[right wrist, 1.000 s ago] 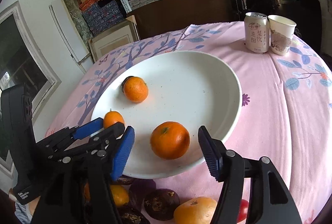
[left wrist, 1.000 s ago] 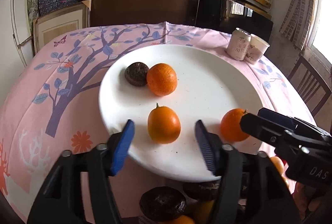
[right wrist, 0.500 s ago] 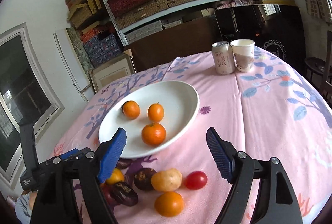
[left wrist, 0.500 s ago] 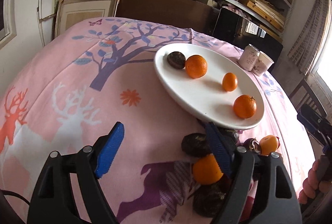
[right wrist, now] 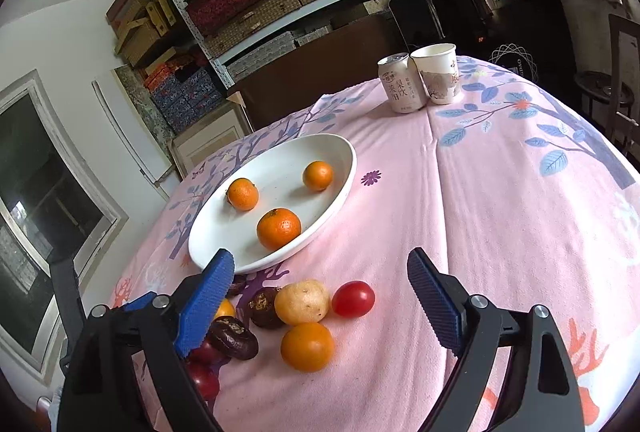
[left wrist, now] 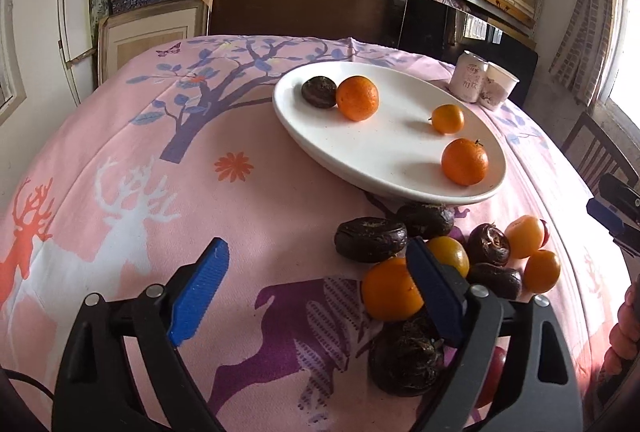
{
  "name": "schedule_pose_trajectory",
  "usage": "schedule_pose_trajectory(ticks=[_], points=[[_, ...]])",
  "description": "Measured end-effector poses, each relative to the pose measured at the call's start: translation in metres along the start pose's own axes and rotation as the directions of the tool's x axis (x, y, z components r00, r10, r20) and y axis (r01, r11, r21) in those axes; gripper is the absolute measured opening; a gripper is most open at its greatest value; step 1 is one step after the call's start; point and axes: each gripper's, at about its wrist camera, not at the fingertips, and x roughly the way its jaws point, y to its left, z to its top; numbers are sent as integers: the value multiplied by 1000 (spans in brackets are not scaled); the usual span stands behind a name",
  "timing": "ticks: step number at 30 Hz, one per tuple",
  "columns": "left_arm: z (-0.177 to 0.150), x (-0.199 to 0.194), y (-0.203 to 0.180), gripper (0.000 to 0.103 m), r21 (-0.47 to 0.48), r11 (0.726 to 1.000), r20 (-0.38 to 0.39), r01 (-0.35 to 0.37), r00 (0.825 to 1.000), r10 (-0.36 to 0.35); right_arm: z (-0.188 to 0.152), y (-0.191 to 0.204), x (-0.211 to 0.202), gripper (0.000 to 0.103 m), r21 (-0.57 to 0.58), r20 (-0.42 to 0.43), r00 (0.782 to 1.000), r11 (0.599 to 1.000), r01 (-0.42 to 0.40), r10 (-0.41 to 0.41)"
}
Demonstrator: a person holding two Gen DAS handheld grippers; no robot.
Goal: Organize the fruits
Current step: 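Grasp another dark passion fruit with the left tool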
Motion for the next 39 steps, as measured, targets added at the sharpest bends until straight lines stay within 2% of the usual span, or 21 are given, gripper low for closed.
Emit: schedule_pose_trajectory(ticks=[3, 7, 8, 9, 11, 12, 15, 18, 21, 23, 25, 27, 30, 35, 39], points=[[3, 6, -1, 88, 8, 1000, -11, 15, 1000, -15, -1, 1, 1, 89, -3, -6, 1000, 1000, 7, -7], [6, 18, 1, 97, 4, 999, -61, 50, 997, -50, -2, 1, 2, 89, 0, -12, 1000, 1000, 13, -13], [9, 18, 5, 97, 10, 999, -62, 49, 997, -48, -2, 1, 2, 89, 0, -12, 1000, 1000, 14, -14], [10, 15, 10, 97, 15, 1000, -42, 12, 999, -11, -2, 0, 2, 89, 0, -13, 1000, 1000, 15, -15], [12, 5, 31, 96, -34, 995, -15, -94, 996, 93, -1, -1, 2, 89, 4, -10, 1000, 1000, 19, -19], [11, 3, 42, 95, -76, 991, -27, -111, 994, 110, -1, -1, 2, 89, 9, -9, 1000, 1000, 17, -17], [9, -2, 61, 95, -171, 984, -27, -43, 999, 39, -1, -2, 1, 89, 16, -8, 1000, 1000, 8, -8], [10, -1, 49, 94, -111, 993, -18, -48, 999, 47, 0, -2, 1, 89, 12, -5, 1000, 1000, 6, -6], [6, 11, 32, 78, -9, 996, -54, -88, 995, 88, 0, -2, 1, 89, 12, -6, 1000, 1000, 5, -5], [5, 17, 29, 65, 9, 997, -86, -70, 994, 71, 0, -2, 1, 89, 12, -6, 1000, 1000, 5, -5], [4, 15, 32, 63, -10, 998, -82, -65, 995, 64, 0, -2, 1, 89, 11, -5, 1000, 1000, 7, -6], [0, 15, 34, 63, -23, 999, -111, -45, 993, 42, 0, -2, 1, 89, 12, -7, 1000, 1000, 7, -7], [-7, 9, 28, 63, 20, 998, -129, -61, 990, 63, -1, -1, 2, 89, 13, -8, 1000, 1000, 8, -8], [-20, -6, 22, 63, 54, 997, -106, -60, 992, 65, -1, 0, 3, 89, 7, -10, 1000, 1000, 7, -7], [-16, -4, 18, 63, 66, 996, -85, -56, 995, 61, -3, 2, 4, 89, -5, -14, 1000, 1000, 10, -11]])
